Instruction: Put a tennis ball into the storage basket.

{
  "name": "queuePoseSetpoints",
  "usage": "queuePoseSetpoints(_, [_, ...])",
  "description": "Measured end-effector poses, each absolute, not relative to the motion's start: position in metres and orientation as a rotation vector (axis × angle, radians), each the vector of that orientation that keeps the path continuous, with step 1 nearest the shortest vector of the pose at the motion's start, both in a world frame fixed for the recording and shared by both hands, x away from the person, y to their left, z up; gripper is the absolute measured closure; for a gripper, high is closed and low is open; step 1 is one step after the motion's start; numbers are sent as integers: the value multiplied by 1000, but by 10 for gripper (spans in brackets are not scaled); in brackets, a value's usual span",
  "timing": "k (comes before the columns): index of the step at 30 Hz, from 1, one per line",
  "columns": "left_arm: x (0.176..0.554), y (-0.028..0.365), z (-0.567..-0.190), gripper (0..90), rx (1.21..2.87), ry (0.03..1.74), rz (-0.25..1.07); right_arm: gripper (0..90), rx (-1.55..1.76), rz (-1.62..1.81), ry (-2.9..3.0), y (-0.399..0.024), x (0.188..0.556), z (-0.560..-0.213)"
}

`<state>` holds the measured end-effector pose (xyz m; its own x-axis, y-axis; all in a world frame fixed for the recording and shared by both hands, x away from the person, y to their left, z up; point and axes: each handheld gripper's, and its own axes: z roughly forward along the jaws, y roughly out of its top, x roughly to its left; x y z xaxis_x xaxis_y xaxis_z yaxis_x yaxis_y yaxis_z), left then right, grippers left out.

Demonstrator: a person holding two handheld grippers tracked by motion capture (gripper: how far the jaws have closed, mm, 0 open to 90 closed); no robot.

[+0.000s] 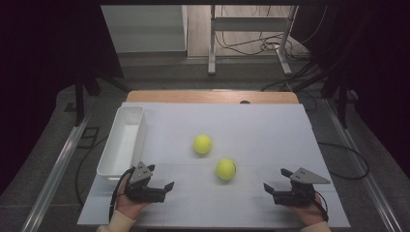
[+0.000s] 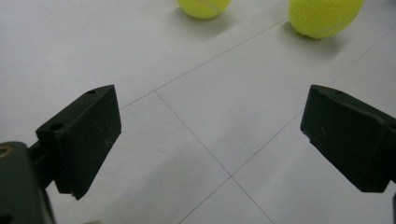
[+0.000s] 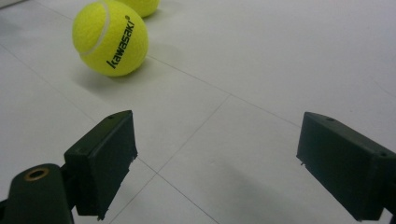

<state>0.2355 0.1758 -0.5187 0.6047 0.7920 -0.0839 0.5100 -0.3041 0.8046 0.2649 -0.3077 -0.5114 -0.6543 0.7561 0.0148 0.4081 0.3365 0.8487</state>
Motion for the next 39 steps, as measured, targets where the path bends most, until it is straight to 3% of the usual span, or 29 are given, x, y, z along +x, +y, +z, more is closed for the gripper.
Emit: queuePoseSetpoints(39, [237, 164, -503, 55, 1953, 996, 437, 129, 1028, 1220, 2263, -305, 269, -515])
